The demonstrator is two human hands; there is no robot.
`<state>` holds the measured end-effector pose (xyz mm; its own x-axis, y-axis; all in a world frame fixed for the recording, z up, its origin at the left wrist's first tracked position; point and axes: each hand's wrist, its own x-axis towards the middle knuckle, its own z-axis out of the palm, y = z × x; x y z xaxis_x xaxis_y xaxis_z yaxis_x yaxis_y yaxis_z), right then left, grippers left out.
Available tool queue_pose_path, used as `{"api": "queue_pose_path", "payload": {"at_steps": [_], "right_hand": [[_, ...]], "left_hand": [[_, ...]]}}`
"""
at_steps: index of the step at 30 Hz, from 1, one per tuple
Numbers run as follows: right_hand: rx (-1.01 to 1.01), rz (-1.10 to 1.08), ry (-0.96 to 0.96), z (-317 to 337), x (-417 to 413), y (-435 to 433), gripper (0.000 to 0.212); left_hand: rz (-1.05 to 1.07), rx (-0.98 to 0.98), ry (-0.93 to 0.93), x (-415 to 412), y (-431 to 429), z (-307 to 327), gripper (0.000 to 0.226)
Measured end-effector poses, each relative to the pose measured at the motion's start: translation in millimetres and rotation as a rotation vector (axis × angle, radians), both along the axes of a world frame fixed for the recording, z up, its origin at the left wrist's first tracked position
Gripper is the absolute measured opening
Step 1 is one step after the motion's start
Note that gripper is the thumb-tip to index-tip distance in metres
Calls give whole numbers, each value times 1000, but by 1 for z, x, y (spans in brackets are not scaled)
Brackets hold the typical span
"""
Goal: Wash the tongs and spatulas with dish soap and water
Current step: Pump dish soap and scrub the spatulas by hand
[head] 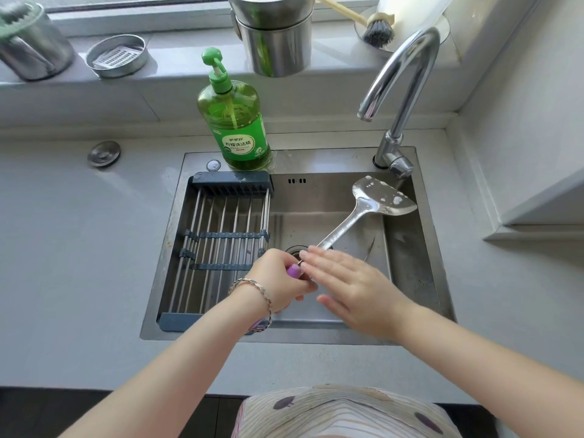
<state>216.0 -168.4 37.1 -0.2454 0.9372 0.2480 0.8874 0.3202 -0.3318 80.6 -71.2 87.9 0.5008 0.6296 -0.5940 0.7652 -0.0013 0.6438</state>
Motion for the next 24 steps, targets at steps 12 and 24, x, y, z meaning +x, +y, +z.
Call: {"api": "queue_pose_path", "payload": {"at_steps": [12, 24], "right_hand": [[74, -169, 76, -3, 20, 18, 48], [-522, -712, 1368, 34, -9, 65, 23]], "left_hand": [[105, -13, -82, 1, 1, -2, 19], [128, -160, -184, 20, -14, -4, 14]]}}
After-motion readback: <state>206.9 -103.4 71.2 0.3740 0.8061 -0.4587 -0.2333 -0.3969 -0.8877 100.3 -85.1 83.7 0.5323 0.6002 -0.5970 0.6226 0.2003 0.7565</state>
